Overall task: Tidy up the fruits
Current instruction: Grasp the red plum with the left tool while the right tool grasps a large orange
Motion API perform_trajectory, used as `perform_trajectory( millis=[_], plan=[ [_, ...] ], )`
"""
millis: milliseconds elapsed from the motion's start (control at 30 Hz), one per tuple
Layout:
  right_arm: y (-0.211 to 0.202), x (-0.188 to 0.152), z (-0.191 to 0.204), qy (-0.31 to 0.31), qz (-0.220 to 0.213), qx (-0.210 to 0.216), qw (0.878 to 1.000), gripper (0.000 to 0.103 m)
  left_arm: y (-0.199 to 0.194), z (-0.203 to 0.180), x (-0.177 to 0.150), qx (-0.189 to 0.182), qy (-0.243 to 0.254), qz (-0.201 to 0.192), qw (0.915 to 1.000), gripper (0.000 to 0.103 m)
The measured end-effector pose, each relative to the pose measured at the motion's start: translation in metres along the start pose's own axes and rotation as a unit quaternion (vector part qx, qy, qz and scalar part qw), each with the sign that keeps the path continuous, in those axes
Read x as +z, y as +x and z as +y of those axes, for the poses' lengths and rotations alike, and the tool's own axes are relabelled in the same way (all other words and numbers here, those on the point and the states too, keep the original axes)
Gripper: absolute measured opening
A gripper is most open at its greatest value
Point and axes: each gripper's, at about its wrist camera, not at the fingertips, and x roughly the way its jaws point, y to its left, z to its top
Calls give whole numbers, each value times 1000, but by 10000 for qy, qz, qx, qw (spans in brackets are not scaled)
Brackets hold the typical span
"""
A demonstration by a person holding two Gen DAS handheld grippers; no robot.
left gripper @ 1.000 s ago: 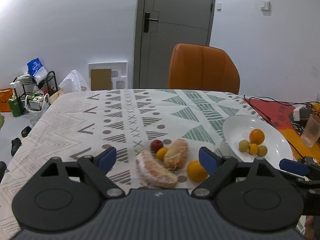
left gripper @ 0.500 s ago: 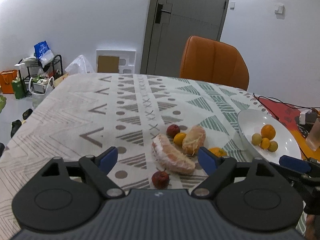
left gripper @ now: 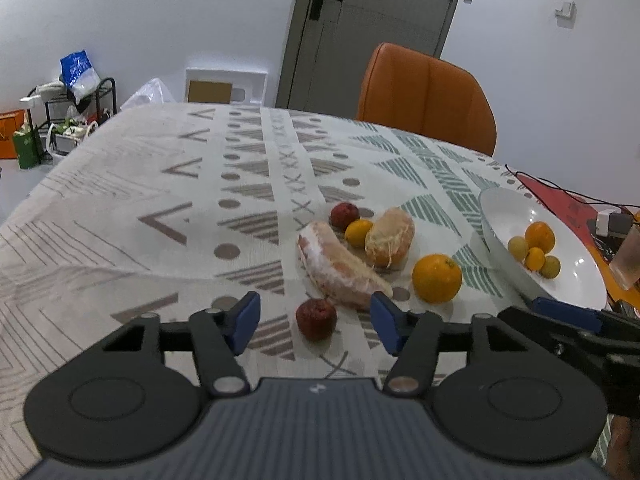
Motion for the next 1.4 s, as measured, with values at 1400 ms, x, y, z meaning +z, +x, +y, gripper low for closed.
perform_trajectory(
  millis=[1400],
  plan=[
    [56, 12, 9, -68, 242, -343, 9991, 35, -6, 41, 8, 117, -465, -108, 9988, 22]
  ],
)
